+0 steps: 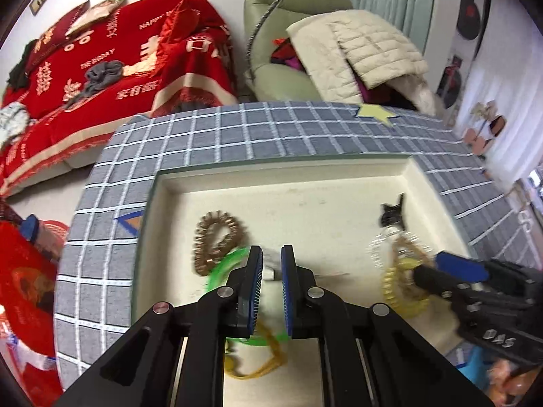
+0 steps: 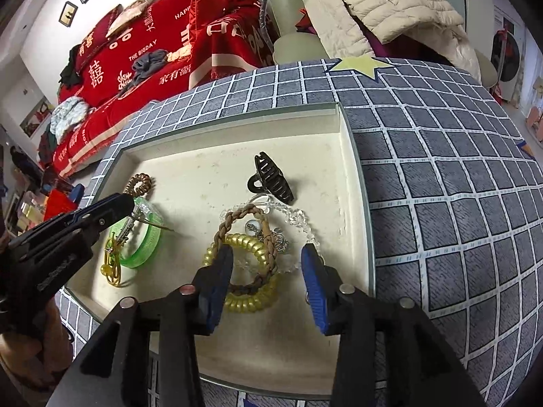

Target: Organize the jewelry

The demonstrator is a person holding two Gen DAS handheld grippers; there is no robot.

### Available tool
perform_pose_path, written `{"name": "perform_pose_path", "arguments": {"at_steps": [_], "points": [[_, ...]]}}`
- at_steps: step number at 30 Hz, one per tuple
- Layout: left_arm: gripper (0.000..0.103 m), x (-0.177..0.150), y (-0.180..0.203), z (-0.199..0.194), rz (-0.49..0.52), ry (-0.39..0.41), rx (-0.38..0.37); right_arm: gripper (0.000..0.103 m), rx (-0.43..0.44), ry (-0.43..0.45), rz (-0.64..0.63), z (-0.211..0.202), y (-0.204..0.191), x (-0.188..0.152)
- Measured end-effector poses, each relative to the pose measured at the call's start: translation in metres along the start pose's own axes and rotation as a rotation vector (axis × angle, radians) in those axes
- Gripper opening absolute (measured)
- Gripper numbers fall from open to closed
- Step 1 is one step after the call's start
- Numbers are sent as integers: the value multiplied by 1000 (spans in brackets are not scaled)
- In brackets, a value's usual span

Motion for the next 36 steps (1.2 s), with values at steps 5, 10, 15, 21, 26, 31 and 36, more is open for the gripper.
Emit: {"name": "perform_pose_path", "arguments": {"at_steps": [5, 10, 15, 21, 26, 31, 36], "points": [[31, -6, -7, 4, -16, -17, 4, 60, 5, 15, -3, -6, -3, -2], [31, -11, -9, 3, -7, -18, 28, 64, 10, 33, -8, -14, -8, -6], [31, -17, -8, -6, 3, 0, 52, 67, 17, 50, -13, -23, -12, -9], [31, -22, -13, -11, -17, -6, 41, 67, 21, 47, -16, -26, -18, -12], [31, -25, -15, -16, -19, -1, 43, 67, 19, 50, -18, -28, -19, -12], [31, -27, -16, -18, -18, -4, 47, 67, 17, 45, -19, -28, -21, -12], [31, -27, -15, -20, -3, 4, 64, 67, -5, 33, -26, -30, -25, -12]]}}
Point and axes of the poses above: each gripper's, at about its wrist camera, not at the fingertips, and z roughly the way its jaws point, y to its right, x to its top, the point moved 3 cm from there along z, roughly the way its jaws point, and after that the axes turned 11 degrees about -y, right-handed, at the moved point
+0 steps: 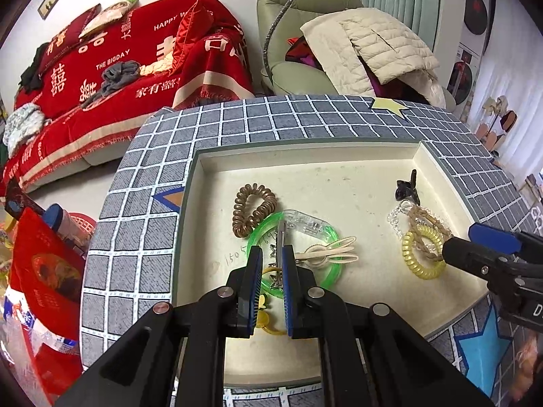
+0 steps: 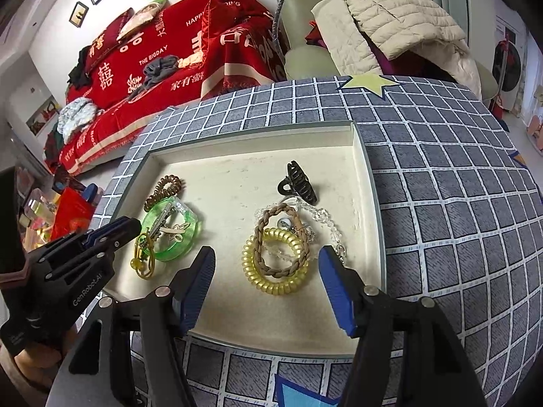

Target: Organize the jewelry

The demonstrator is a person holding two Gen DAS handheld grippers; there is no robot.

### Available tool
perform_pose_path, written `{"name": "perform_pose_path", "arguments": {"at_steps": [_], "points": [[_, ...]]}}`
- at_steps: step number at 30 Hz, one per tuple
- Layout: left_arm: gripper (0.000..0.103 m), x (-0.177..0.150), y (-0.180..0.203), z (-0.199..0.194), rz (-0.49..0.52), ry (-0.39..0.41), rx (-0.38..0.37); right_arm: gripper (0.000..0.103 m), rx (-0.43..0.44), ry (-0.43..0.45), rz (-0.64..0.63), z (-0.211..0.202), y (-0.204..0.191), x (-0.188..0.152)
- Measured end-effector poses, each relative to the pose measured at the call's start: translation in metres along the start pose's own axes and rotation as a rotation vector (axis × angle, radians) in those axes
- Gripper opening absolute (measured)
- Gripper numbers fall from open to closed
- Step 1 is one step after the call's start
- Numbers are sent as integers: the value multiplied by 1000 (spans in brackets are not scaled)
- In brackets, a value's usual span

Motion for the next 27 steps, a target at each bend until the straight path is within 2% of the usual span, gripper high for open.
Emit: {"name": "perform_pose_path", "arguments": {"at_steps": [6, 7, 8, 9, 10, 11, 13, 17, 20, 27], "points": [[31, -1, -2, -4, -14, 2, -17, 67, -52, -16, -17, -2, -1, 3], [42, -2, -3, -4, -19, -2, -16, 67, -60, -22, -19, -3, -1, 4], [95, -2, -4, -4, -23, -4, -17, 67, -70, -24, -17, -3, -1, 4], [103, -3, -6, -6, -40, 0, -5, 67, -76, -24, -16, -4, -1, 4], [103, -3, -8, -10, -51, 37, 7, 68, -80, -27, -15, -4, -1, 3], [103, -4, -9, -12, -49, 43, 11, 69, -80, -28, -14, -4, -1, 3], [103, -4, -12, -13, -53, 40, 3, 79, -92, -26, -14, -5, -1, 2], [103, -6, -17, -18, -61, 57, 40, 84, -124, 23, -26, -12, -5, 0], [103, -11, -20, -25, -70, 76, 57, 103, -118, 92, -24, -21, -7, -3], [103, -25, -19, -45, -80, 104, 79, 103, -120, 179, -26, -37, -13, -14]]}}
Point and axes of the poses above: each gripper's, at about its wrist camera, not at the fingertips, and z roughly the way its jaws point, y to its right, x to its top, the point moved 3 cm from there along z, roughly the way its jaws point, and after that the axes turned 11 degrees about -y, right-handed, at the moved point
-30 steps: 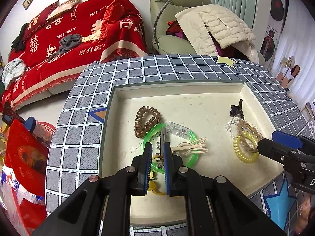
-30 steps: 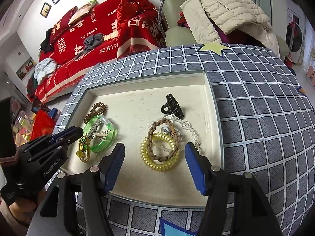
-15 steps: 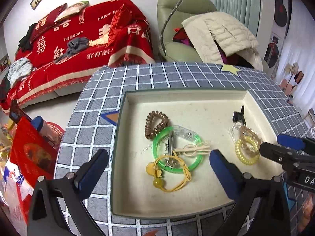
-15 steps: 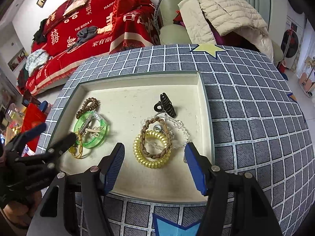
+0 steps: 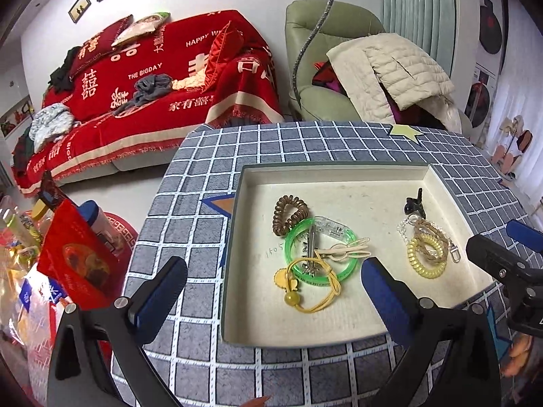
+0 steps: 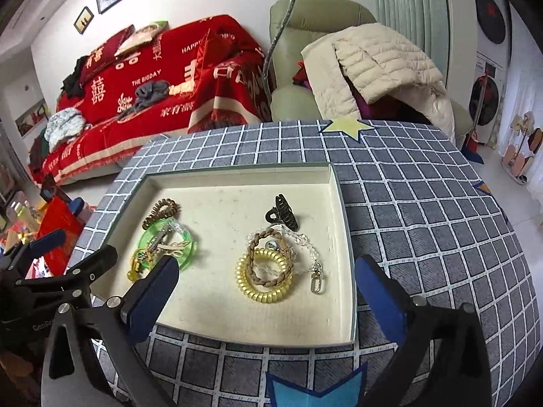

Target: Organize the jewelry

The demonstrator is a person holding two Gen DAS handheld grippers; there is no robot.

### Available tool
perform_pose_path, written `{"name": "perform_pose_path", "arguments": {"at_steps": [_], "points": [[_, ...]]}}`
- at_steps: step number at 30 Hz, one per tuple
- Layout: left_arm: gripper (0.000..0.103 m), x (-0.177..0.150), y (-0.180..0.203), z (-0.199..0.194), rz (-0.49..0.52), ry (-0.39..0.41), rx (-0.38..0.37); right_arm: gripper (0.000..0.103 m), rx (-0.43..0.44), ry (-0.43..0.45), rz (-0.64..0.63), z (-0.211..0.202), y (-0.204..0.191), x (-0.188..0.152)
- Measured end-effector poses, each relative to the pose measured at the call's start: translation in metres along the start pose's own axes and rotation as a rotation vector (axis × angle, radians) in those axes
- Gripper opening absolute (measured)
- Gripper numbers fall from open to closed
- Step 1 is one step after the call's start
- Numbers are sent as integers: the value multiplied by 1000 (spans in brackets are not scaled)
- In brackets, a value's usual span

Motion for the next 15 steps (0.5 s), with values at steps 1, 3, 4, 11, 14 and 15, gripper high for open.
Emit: {"name": "perform_pose_path", "arguments": {"at_steps": [1, 3, 4, 11, 14, 15], "points": [[103, -2, 1, -3, 1, 6, 2, 103, 2, 6, 0, -2, -1, -1], [103, -7, 1, -11, 0, 17, -5, 103, 7, 15, 0, -6, -2, -5], [103, -9, 1, -14, -4, 22, -11, 103, 7, 17, -2, -8, -2, -7], [103, -28, -1, -32, -27, 47, -19, 103, -29, 40, -22, -23, -7, -23], [103, -39, -1, -39, -30, 54, -11, 103, -42, 47, -17, -29, -6, -30], [103, -41, -1, -41, -30, 57, -6, 103, -44, 49, -13, -31, -5, -32]]}}
Point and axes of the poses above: each gripper's, at about its wrist camera, not at the fingertips, and z roughly the way its jaws point, y to its right, x to its top, the point moved 3 cm from there along z, roughly the way its jaws point, and after that the axes turned 11 degrees about -y, right-handed, at the moved point
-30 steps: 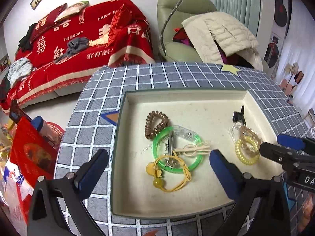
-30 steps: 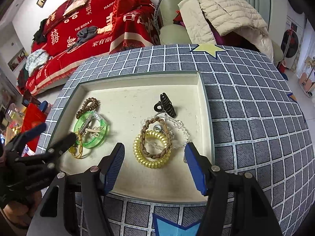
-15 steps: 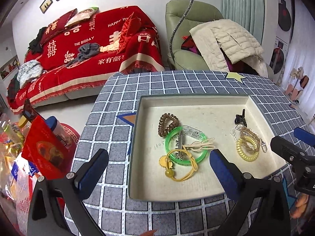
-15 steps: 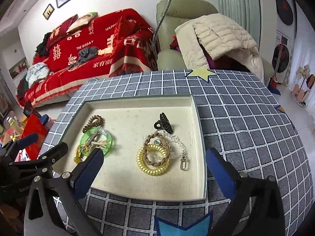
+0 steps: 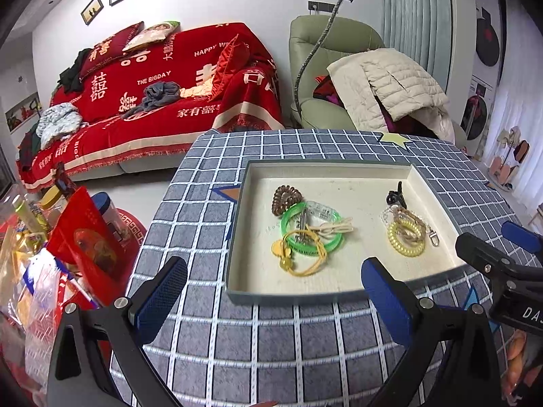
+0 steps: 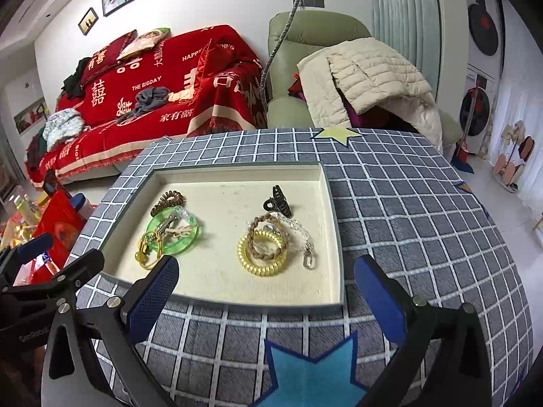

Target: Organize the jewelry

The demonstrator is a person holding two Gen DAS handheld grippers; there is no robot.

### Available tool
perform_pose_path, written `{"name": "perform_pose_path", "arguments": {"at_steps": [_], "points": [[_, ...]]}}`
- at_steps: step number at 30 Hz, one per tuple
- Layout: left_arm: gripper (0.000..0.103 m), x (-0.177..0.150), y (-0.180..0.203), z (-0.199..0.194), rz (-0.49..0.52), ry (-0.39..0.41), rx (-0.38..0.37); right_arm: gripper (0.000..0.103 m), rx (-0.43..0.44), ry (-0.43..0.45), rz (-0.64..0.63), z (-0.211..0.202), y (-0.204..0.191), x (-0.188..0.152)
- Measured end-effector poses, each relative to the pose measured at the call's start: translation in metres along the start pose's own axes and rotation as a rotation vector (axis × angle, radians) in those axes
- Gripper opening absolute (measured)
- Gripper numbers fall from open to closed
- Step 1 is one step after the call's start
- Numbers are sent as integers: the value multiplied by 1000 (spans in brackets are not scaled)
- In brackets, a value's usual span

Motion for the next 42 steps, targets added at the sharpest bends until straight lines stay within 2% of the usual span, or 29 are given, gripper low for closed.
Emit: {"name": "perform_pose_path", "arguments": {"at_steps": [12, 21, 25, 42], "points": [[103, -36, -1, -28, -32, 22, 21, 103, -36, 37, 1, -30, -2, -37], [103, -53, 8, -48, 3, 65, 50, 103, -64, 80, 8, -56, -5, -52], [103, -57, 7, -54, -8, 63, 45, 103, -86, 103, 4, -65, -7, -55], [103, -60, 1, -70, -32, 80, 45, 103, -88, 146, -6, -88, -13, -63]]}}
Point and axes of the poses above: each gripper's, at about its wrist camera, not at the fingertips, and z roughly the way its jaws point, y to its right, x to its top, the point moved 3 cm from there along z, roughly the way its jaws point, and after that the axes turned 11 degrees about -y, right-handed, at the moved point
